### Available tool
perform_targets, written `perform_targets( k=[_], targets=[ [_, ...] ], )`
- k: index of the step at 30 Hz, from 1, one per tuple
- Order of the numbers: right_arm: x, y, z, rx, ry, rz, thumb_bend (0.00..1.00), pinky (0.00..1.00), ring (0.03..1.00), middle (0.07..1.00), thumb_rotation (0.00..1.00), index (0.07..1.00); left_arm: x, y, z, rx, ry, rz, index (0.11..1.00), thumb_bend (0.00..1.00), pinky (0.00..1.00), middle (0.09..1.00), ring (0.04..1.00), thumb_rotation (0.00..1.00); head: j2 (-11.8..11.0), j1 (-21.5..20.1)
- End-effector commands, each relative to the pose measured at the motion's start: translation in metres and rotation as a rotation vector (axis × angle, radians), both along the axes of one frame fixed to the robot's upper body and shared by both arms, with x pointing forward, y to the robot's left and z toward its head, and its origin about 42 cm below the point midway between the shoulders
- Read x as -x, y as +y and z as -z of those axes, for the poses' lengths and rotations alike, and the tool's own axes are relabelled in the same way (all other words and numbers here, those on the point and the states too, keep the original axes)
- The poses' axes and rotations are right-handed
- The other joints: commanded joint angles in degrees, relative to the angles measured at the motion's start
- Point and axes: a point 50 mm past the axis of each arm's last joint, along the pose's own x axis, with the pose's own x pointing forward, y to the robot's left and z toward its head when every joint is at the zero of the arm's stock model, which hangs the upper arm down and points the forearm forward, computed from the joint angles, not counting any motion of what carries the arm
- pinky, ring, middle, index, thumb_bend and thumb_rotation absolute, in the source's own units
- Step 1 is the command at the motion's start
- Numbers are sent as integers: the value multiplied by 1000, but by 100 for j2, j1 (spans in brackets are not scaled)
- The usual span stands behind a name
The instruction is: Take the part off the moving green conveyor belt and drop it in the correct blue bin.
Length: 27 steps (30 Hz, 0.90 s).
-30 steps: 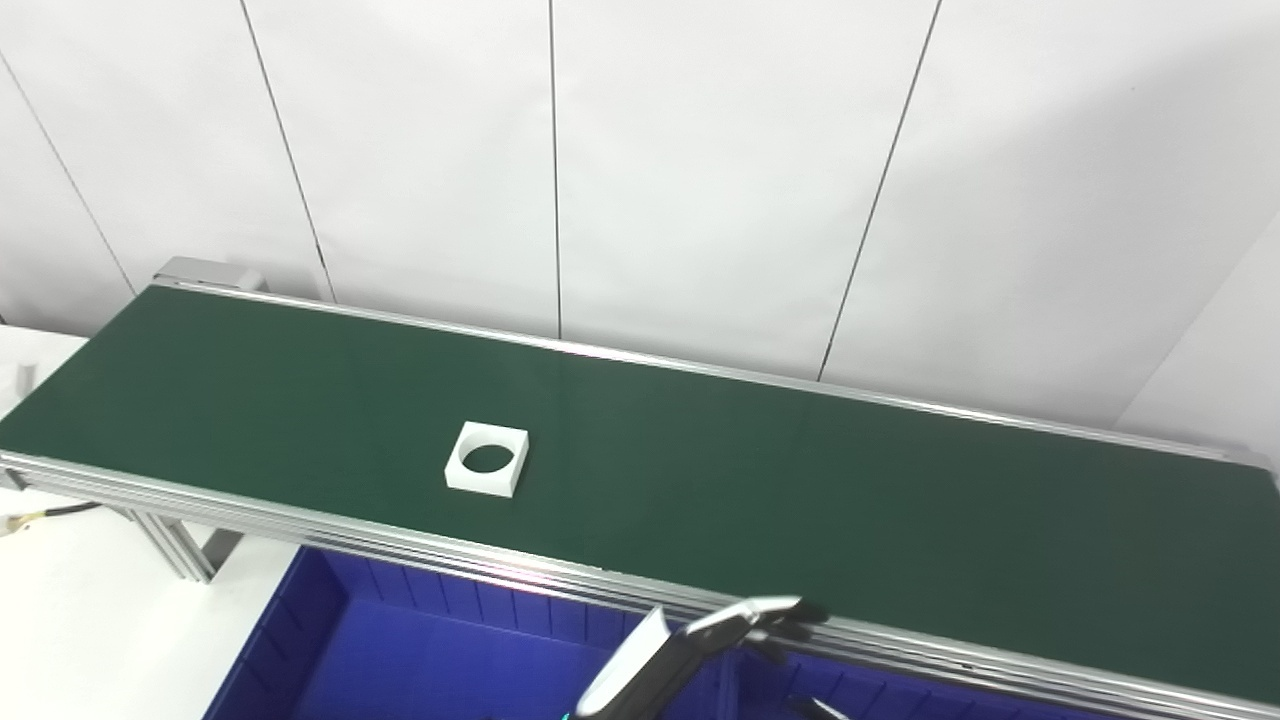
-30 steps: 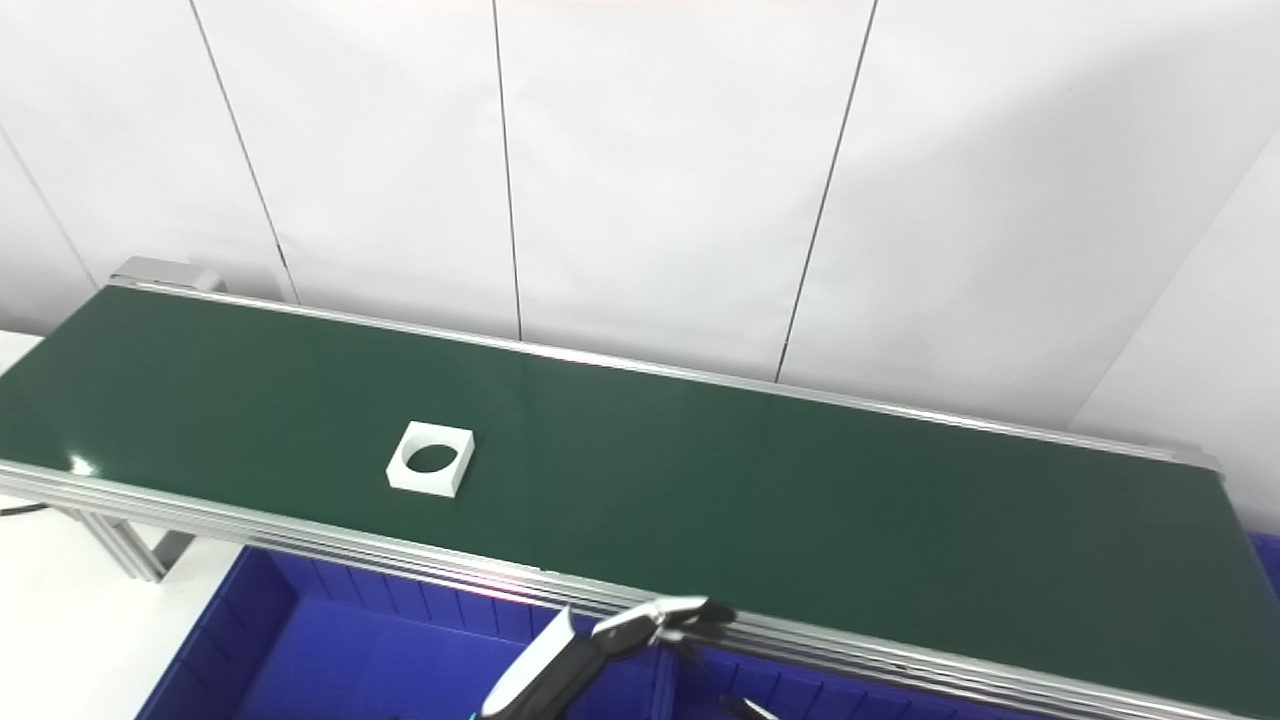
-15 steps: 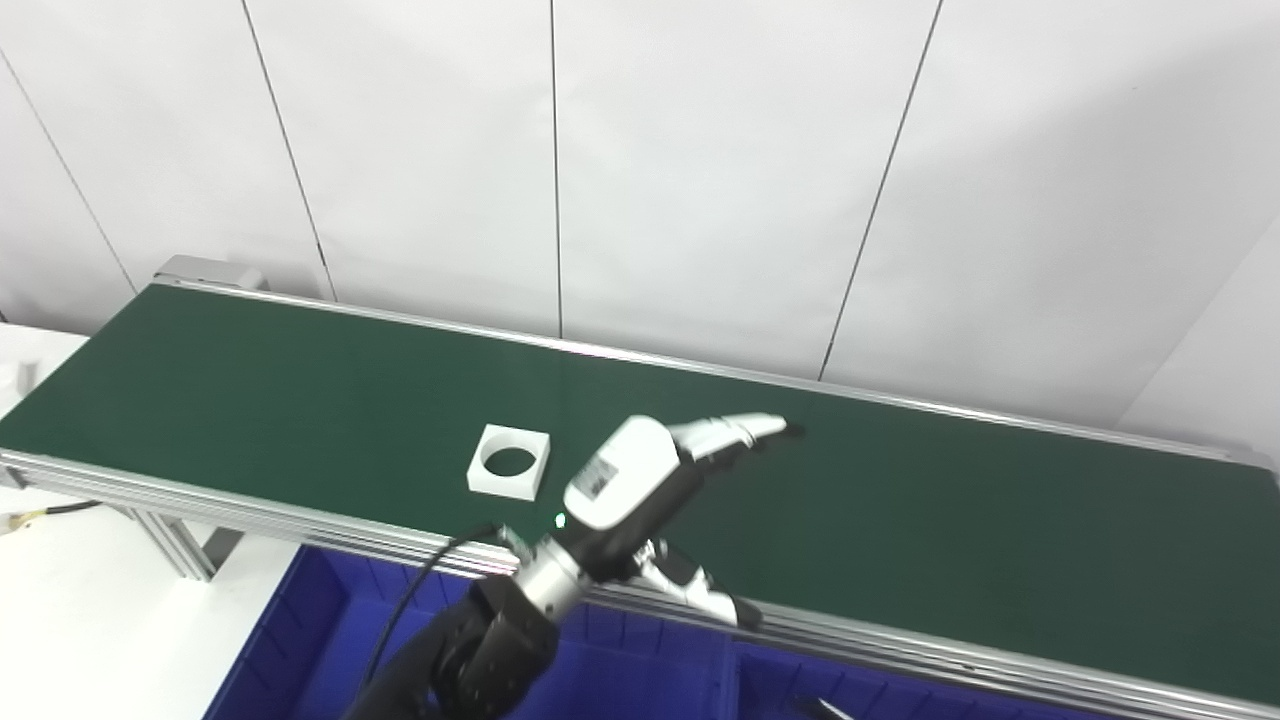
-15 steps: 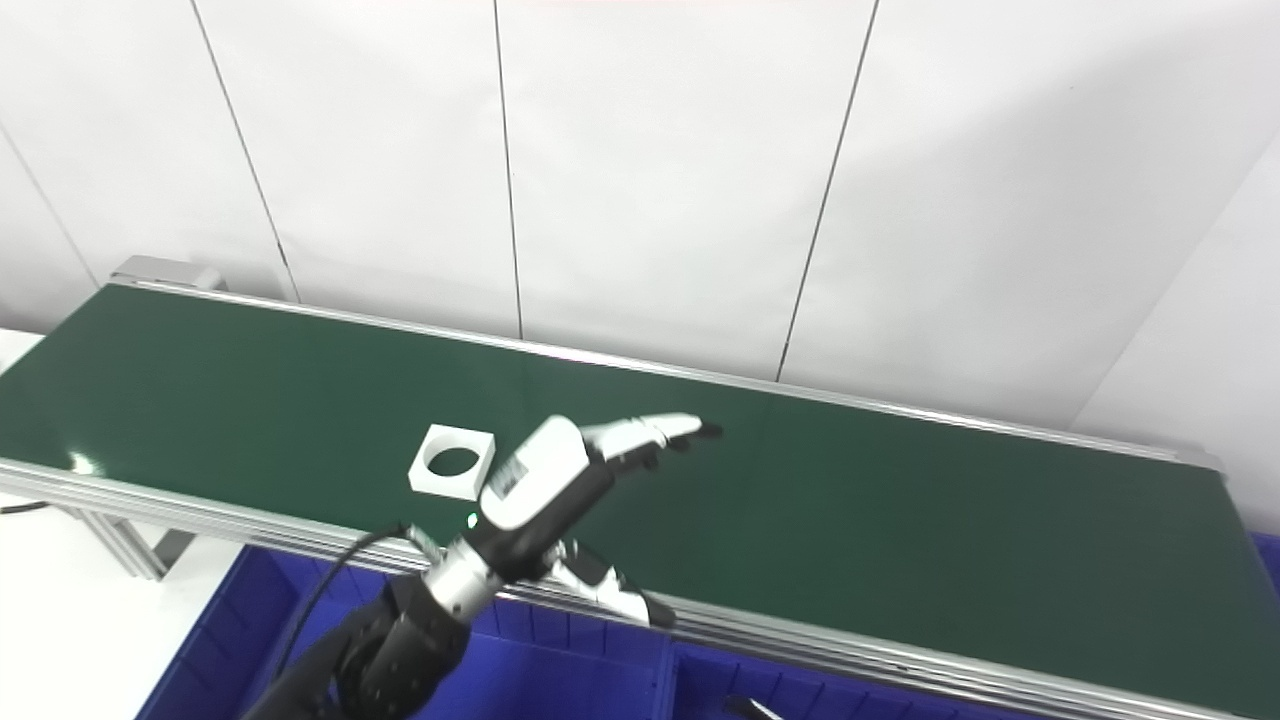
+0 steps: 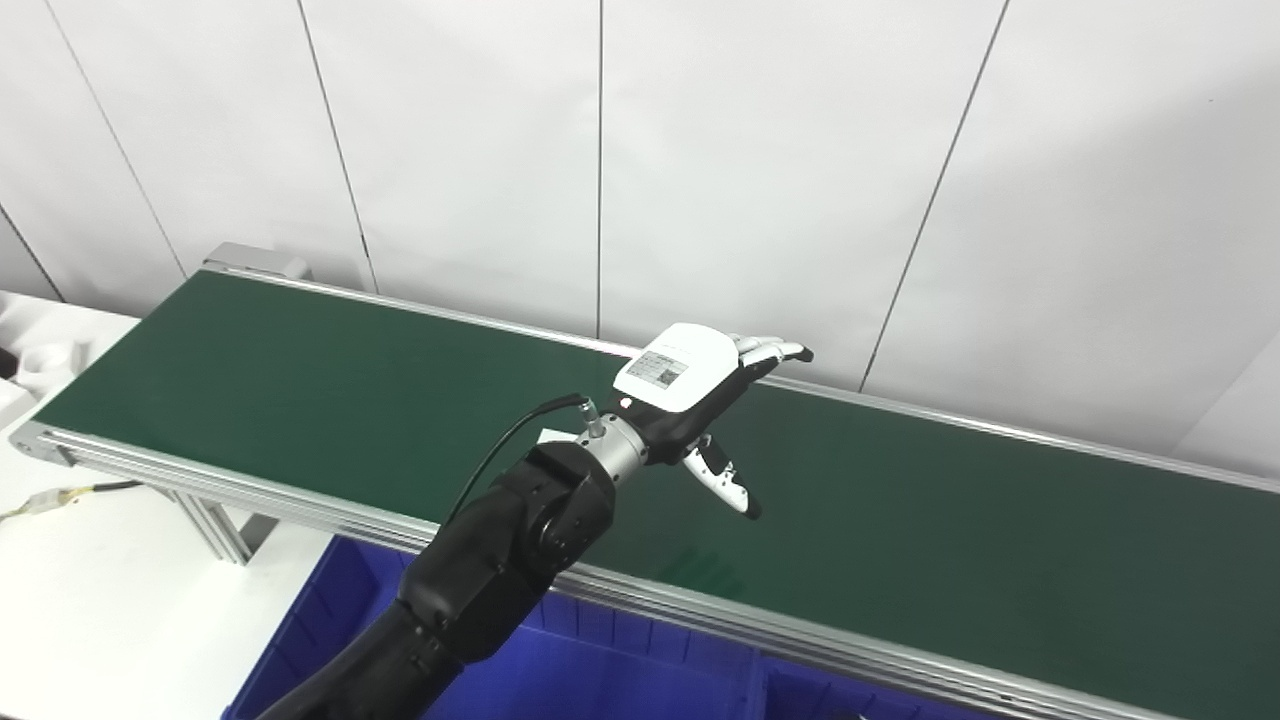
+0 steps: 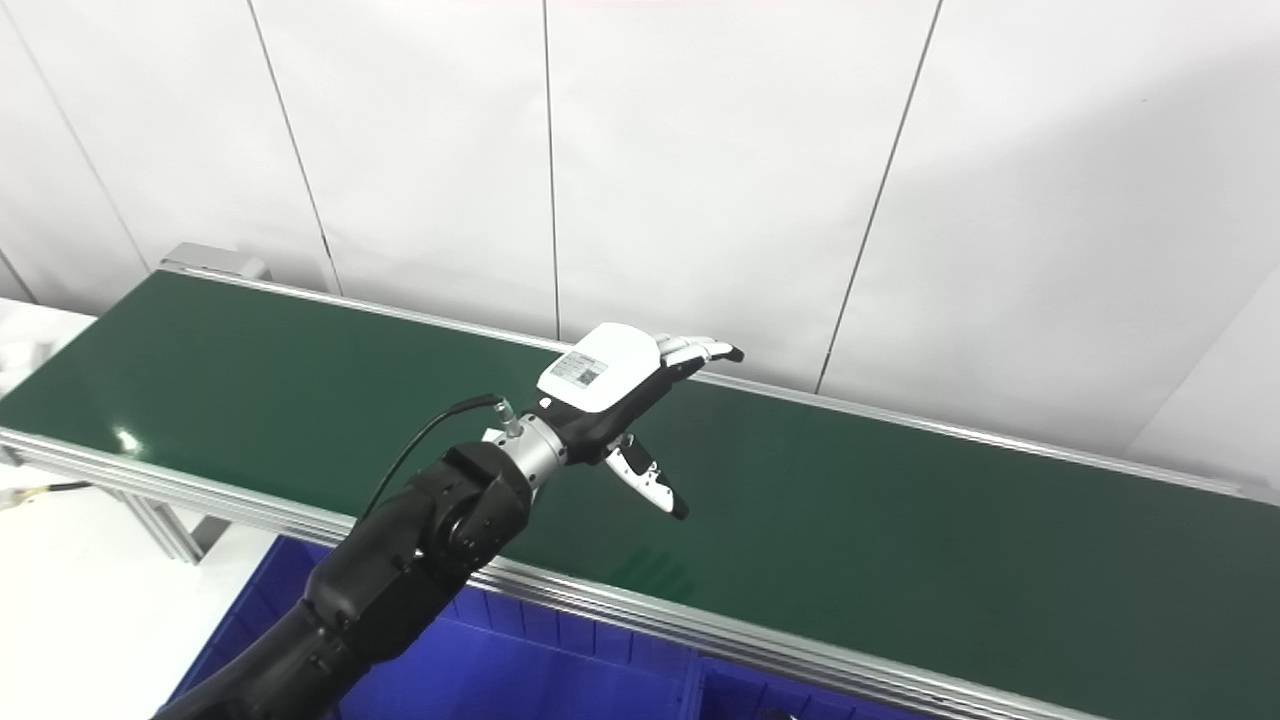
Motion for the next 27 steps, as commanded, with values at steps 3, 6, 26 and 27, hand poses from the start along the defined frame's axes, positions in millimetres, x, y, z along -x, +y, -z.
perform_targets(
  k=[3, 6, 26, 27],
  targets=[
    [-7, 6, -11, -23, -82, -7, 973, 723, 788, 925, 326, 822, -16, 2, -20, 3, -37, -18, 882, 1000, 705, 881, 828, 234, 13, -25],
    [-7, 6, -11, -21, -83, -8, 972, 714, 782, 925, 328, 819, -19, -4, -16, 17, -21, -13, 877, 1000, 704, 875, 822, 221, 17, -33],
    [-6, 13, -12, -19, -88, -8, 976, 690, 766, 908, 346, 812, -49, -17, 28, -49, 199, -34, 894, 1000, 730, 906, 861, 248, 61, -121],
    [-6, 13, -12, -15, -88, -9, 976, 688, 766, 908, 347, 811, -50, -15, 34, -54, 203, -45, 895, 1000, 731, 909, 862, 244, 70, -135]
  ],
)
